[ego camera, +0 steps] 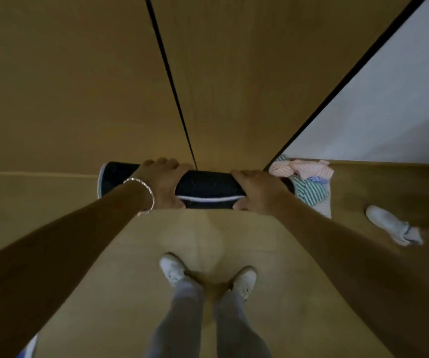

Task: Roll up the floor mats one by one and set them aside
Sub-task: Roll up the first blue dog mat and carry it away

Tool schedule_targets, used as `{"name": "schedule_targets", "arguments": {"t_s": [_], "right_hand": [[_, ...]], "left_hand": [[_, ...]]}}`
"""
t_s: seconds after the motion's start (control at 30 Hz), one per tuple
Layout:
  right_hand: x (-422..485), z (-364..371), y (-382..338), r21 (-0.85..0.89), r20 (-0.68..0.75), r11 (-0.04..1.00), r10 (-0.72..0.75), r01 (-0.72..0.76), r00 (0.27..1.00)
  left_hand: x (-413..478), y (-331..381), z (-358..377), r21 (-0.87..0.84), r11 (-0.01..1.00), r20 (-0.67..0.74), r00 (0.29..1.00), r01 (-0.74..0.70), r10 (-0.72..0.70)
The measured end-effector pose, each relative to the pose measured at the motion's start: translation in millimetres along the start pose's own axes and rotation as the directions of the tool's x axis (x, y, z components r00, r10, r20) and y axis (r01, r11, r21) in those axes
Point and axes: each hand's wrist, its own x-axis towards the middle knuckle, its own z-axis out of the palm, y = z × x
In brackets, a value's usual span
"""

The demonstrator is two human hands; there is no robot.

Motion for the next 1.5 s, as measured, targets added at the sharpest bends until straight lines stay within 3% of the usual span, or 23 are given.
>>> {"name": "schedule_targets", "arguments": {"t_s": [0.1, 0.4, 0.53, 0.87, 1.2, 1.3, 1.43, 1.5], "right_hand": [[42.1, 67.8, 17.3, 0.026, 0.07, 1.0, 0.006, -0.008, 0.998], [170.7, 251.3, 70.1, 0.019, 0.177, 1.0, 0.018, -0.022, 0.984], [237.5, 310.9, 104.4, 0.007, 0.102, 0.999, 0.046, -0.047, 0.994], [344.7, 419.9, 164.6, -0.035, -0.037, 0.993, 0.111, -0.112, 0.993], [393.5, 433.3, 208.5, -0.171, -0.21, 0.967, 0.149, -0.187, 0.966], [393.6, 430.8, 216.3, -0.189, -0.209, 0.957, 0.179, -0.22, 0.961], [381.2, 419.4, 201.8, -0.087, -0.123, 0.954, 0.275, -0.286, 0.954], [363.2, 405.0, 189.0, -0.067, -0.091, 0.956, 0.279, -0.285, 0.956]], "left_hand": [[34.2, -3.4, 71.7, 0.062, 0.998, 0.034, 0.999, 0.023, -0.026], [142.0, -16.1, 286.9, 0.032, 0.994, 0.154, 0.983, 0.1, -0.104], [209.4, -31.9, 359.5, 0.016, 0.995, 0.106, 0.989, 0.099, -0.1], [325.8, -52.2, 496.3, 0.191, 0.98, -0.009, 0.998, 0.063, -0.063], [396.9, -60.6, 525.3, 0.189, 0.974, -0.17, 0.981, 0.123, -0.091], [405.8, -51.5, 520.6, 0.178, 0.974, -0.133, 0.984, 0.141, -0.119], [403.6, -42.6, 494.3, 0.167, 0.959, 0.024, 0.971, 0.231, -0.238], [390.3, -38.1, 471.3, 0.15, 0.965, 0.071, 0.972, 0.213, -0.225]]}}
